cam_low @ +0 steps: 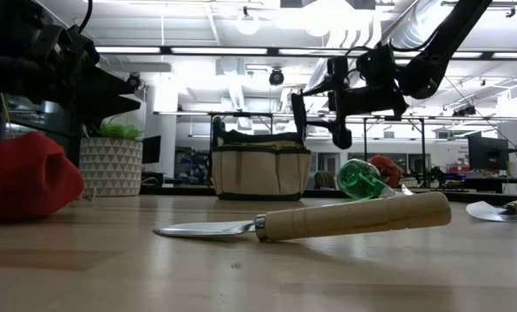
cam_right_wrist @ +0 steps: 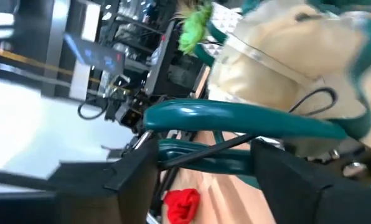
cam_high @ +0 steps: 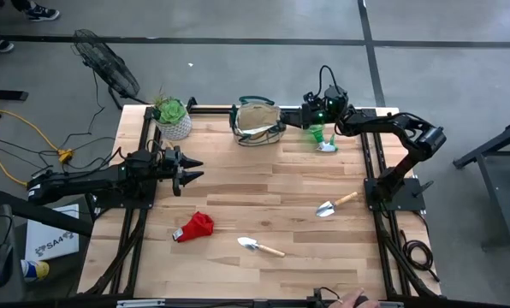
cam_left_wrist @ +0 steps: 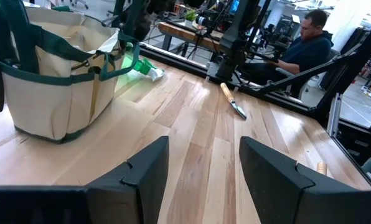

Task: Pick & Place Garden tools in Gardening bag
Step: Put the shear scissors into the gardening bag

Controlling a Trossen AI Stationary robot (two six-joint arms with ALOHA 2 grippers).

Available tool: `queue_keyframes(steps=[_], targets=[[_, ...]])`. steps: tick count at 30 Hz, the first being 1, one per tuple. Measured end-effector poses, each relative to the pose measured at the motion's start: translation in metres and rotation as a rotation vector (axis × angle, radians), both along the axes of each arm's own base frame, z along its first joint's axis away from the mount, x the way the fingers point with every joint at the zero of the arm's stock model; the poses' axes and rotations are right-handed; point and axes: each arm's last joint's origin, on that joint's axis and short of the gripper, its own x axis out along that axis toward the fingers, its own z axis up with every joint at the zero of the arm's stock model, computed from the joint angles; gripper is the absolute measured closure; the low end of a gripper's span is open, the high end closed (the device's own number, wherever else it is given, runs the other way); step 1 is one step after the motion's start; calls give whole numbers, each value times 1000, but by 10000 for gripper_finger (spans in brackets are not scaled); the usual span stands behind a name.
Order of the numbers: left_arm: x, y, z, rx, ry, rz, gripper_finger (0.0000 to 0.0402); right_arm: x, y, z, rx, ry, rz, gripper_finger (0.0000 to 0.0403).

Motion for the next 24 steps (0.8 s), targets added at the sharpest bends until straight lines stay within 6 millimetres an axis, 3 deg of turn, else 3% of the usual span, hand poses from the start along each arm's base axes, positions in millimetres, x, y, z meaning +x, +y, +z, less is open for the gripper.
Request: queue_keyframes(steps=[5,12,24], targets=[[0,0,0,0,0,0,208,0,0,-1,141,8,-15,114],[0,0,0,0,0,0,208,0,0,-1,322,12,-39,110],[0,0,0,0,0,0,208,-1,0,-1,417,20,-27,110]])
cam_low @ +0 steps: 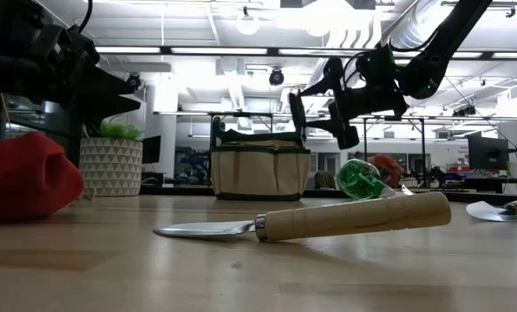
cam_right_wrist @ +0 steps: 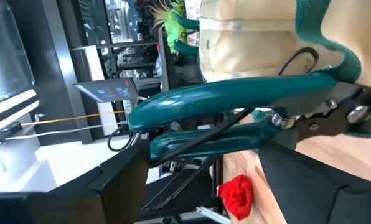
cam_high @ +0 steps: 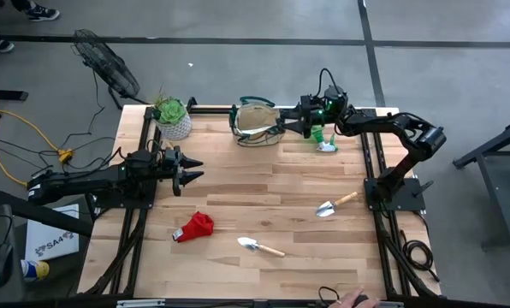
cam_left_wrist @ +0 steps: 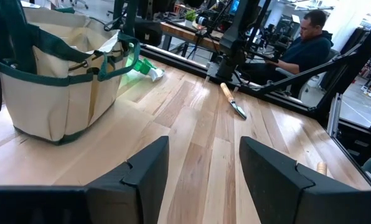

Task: Pick & Place Garden tools in Gardening bag
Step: Put the shear scissors into the gardening bag

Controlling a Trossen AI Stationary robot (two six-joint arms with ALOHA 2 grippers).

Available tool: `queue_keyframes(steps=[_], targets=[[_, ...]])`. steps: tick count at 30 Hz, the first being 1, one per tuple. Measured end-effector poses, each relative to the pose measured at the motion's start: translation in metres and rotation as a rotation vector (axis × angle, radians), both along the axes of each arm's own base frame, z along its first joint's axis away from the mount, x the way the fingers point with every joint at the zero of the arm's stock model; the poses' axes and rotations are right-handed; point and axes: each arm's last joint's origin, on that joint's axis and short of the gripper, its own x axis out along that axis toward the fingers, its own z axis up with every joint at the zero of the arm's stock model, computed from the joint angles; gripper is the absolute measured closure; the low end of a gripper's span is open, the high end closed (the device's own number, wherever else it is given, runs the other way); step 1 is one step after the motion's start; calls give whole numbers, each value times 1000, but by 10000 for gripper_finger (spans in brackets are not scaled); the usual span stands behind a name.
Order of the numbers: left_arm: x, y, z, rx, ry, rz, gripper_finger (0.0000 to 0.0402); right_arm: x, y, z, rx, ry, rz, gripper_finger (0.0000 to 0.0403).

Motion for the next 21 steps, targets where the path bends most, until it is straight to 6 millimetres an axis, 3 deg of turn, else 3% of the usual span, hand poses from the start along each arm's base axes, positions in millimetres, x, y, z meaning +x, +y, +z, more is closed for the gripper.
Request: queue_keyframes(steps=[21], targets=[[0,0,0,0,0,0,208,-20,-13,-4,84,7,95,110]])
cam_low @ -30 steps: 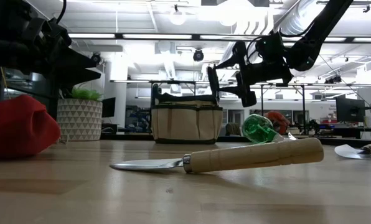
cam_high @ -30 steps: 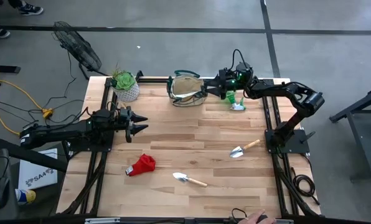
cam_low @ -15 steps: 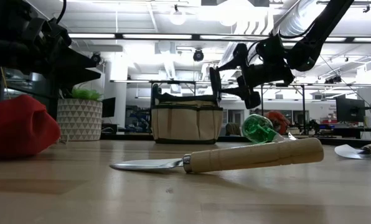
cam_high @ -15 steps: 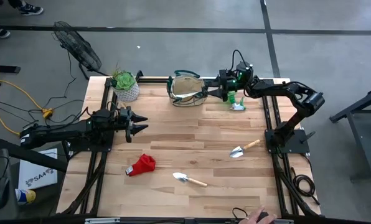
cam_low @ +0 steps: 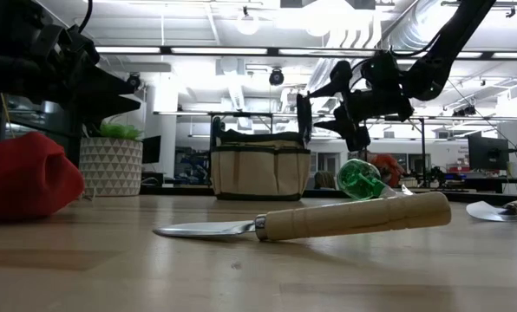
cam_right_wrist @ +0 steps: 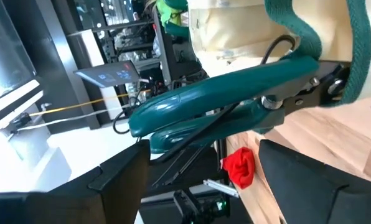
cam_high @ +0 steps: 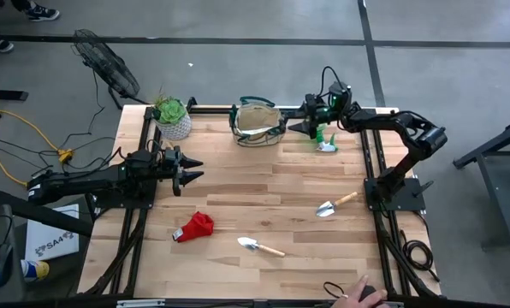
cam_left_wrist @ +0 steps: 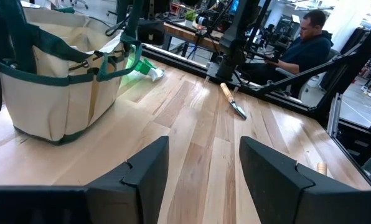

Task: Pick & Place Garden tools in Gardening bag
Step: Put the shear scissors into the gardening bag

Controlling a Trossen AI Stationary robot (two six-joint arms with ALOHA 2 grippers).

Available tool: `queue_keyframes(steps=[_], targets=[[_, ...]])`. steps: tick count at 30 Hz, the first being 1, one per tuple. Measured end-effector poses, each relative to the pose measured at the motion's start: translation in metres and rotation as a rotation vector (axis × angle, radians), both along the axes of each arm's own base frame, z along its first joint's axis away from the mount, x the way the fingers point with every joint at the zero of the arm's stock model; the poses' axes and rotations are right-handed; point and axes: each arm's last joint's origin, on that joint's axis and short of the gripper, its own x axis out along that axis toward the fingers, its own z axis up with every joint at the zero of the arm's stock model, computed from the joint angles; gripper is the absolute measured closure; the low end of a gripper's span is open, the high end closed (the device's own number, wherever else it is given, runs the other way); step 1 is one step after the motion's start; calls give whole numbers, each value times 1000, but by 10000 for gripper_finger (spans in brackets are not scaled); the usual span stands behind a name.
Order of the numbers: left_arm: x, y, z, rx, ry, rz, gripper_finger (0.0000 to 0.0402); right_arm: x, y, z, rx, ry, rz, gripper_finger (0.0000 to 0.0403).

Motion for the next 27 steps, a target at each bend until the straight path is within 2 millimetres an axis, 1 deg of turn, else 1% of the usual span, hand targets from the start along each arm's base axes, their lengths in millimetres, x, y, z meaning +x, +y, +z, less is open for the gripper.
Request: queue_keyframes(steps=[5,9,18,22,27], targets=[[0,0,0,0,0,0,208,-4,1,-6,27,31,49,110],[0,0,0,0,0,0,208,-7,0,-11,33,59,51,110],[0,0,0,0,0,0,208,-18,-8,-11,25,51,30,110],[0,0,0,0,0,0,208,-23,-13,-9,-36,24,19,110],[0,0,0,0,0,0,208,-26,-15,-3,-117,-39,80,110]])
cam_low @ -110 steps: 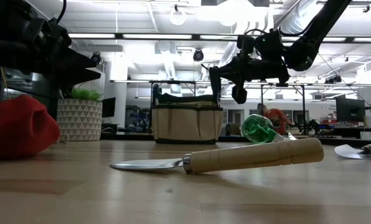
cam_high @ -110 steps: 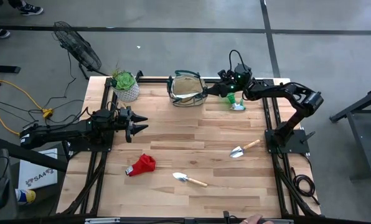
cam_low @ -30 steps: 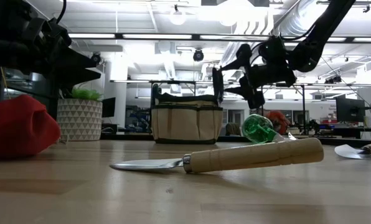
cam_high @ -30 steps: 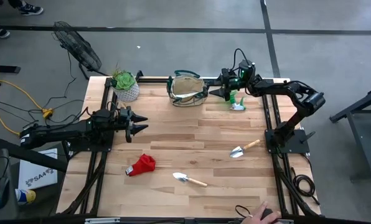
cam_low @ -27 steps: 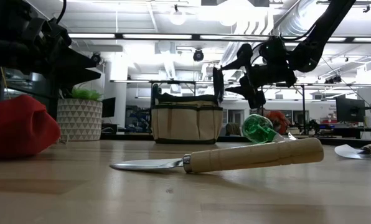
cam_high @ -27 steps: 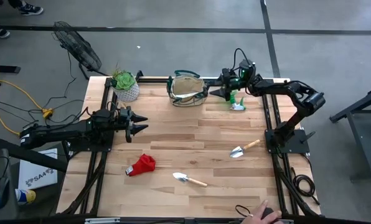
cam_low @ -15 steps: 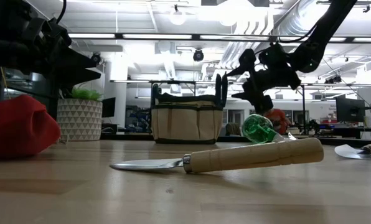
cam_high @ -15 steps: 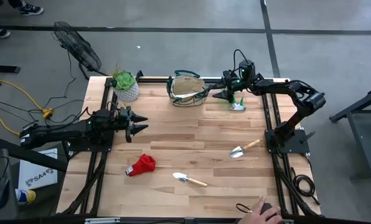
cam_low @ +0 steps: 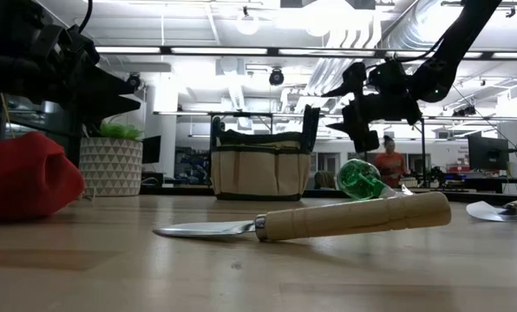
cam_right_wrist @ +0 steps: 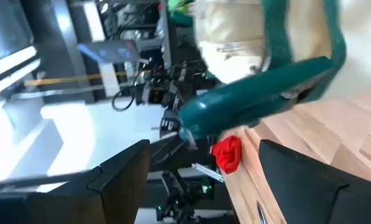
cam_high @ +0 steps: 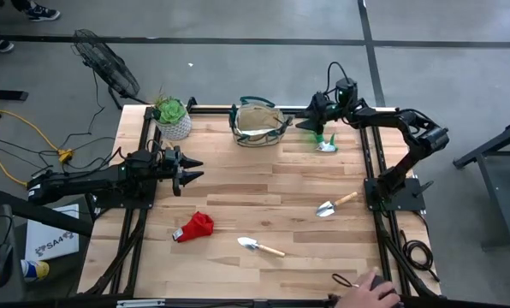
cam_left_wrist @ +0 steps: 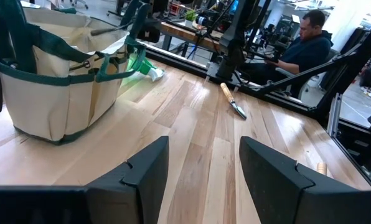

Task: Pick & Place Garden tools in Gardening bag
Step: Put the shear scissors into the gardening bag

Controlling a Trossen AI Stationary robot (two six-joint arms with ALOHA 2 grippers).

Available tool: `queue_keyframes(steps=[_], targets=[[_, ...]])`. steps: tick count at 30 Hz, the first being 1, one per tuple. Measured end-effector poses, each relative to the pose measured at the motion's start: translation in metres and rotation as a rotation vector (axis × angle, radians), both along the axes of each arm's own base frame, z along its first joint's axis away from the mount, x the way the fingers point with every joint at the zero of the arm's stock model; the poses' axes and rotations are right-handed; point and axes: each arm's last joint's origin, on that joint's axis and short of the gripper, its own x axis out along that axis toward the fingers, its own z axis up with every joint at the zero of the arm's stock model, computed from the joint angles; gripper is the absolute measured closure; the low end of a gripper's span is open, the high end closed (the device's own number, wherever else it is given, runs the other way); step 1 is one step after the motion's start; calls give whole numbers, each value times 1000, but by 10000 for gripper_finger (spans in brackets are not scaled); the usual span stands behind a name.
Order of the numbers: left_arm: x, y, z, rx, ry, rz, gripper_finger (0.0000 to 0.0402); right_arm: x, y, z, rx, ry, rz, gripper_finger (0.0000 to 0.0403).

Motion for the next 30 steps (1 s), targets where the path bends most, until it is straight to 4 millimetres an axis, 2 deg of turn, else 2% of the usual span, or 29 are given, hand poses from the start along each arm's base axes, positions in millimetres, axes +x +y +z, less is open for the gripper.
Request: queue_keyframes(steps=[9,16,23,26,30], targets=[[0,0,0,0,0,0,208,-2,-2,7,-77,-54,28,110],[0,0,0,0,0,0,208,-4,1,31,-280,-159,22,110],[0,0,0,0,0,0,208,-5,8,46,-462,-214,5,110],[0,0,0,0,0,0,208,-6,17,43,-604,-226,-37,110],[0,0,0,0,0,0,208,-14,38,21,-882,-174,-139,110]])
